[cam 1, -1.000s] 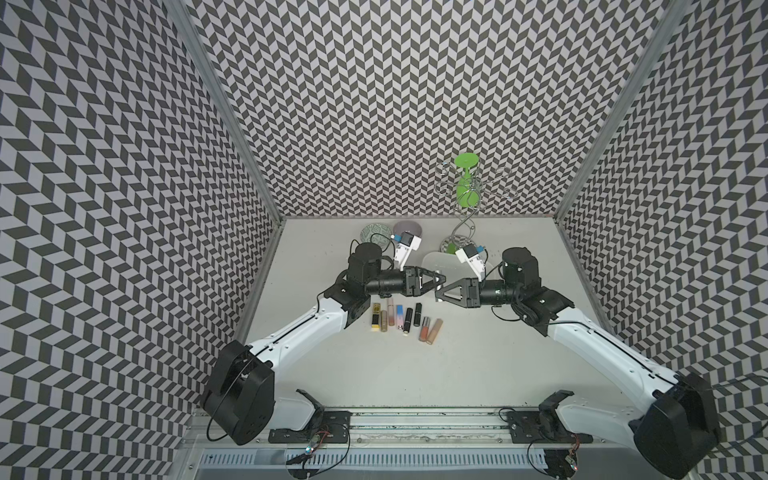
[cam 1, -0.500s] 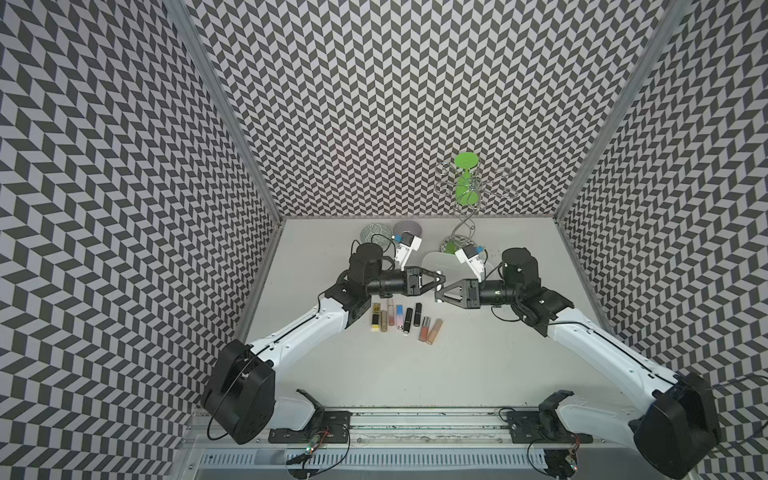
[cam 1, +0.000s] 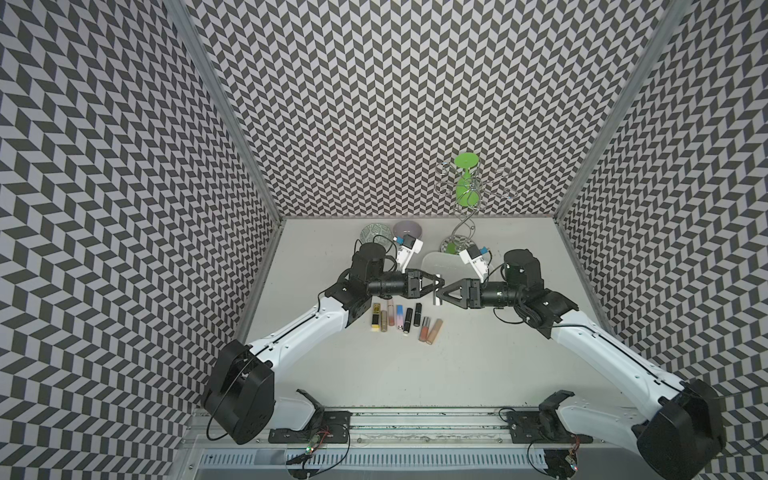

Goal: Put the lipstick into the storage box
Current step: Pick up the lipstick at the center of the board, then place the lipstick in the storage box.

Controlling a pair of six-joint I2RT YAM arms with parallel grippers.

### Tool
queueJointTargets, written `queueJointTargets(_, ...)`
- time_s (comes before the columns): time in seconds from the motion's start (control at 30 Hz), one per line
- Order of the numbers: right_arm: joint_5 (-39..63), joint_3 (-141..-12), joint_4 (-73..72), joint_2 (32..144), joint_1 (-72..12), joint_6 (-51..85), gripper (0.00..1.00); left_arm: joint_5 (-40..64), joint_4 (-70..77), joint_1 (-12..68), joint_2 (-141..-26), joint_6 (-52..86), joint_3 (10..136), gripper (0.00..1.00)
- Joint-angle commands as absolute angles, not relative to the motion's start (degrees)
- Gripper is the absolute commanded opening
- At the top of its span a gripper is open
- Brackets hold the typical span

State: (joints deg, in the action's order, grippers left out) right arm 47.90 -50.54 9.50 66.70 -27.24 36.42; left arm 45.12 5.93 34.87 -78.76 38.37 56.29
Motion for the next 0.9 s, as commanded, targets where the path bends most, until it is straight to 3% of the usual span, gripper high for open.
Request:
queueJointTargets(0.0,42.1,-52.7,11.6,64.9,-26.9,36.7,0.7,43.3,0.0,34.7,-79.4,33.0,59.5,0.07)
queueJointTargets(0.23,27.5,-58.4,21.6,63.0,-26.3,37.5,0.73,37.3,-5.9,34.7,-80.9,28.4,61.3,0.02)
queueJointTargets(0.4,9.3,-65.7,37.9,66.0,-24.8,31.3,0.75,28.6,-13.1,35.0,-86.2,23.9,67.0,0.02)
queueJointTargets(0.53,1.1,-64.1,35.9,65.7,-24.6,26.9,0.82,21.7,-17.7,35.6,-90.7,19.1,72.9,0.02)
queueJointTargets(0.7,3.6,-59.0,27.7,61.1,-24.5,25.7,0.89,16.8,-23.5,35.7,-99.3,14.0,83.3,0.02)
queueJointTargets(0.77,4.6,-55.3,24.0,58.3,-24.4,26.8,0.98,15.4,-26.0,35.6,-103.8,12.1,88.6,0.02)
queueJointTargets(0.87,8.9,-54.4,22.3,56.7,-24.3,23.3,1.0,13.9,-28.1,35.7,-109.9,9.5,95.1,0.03)
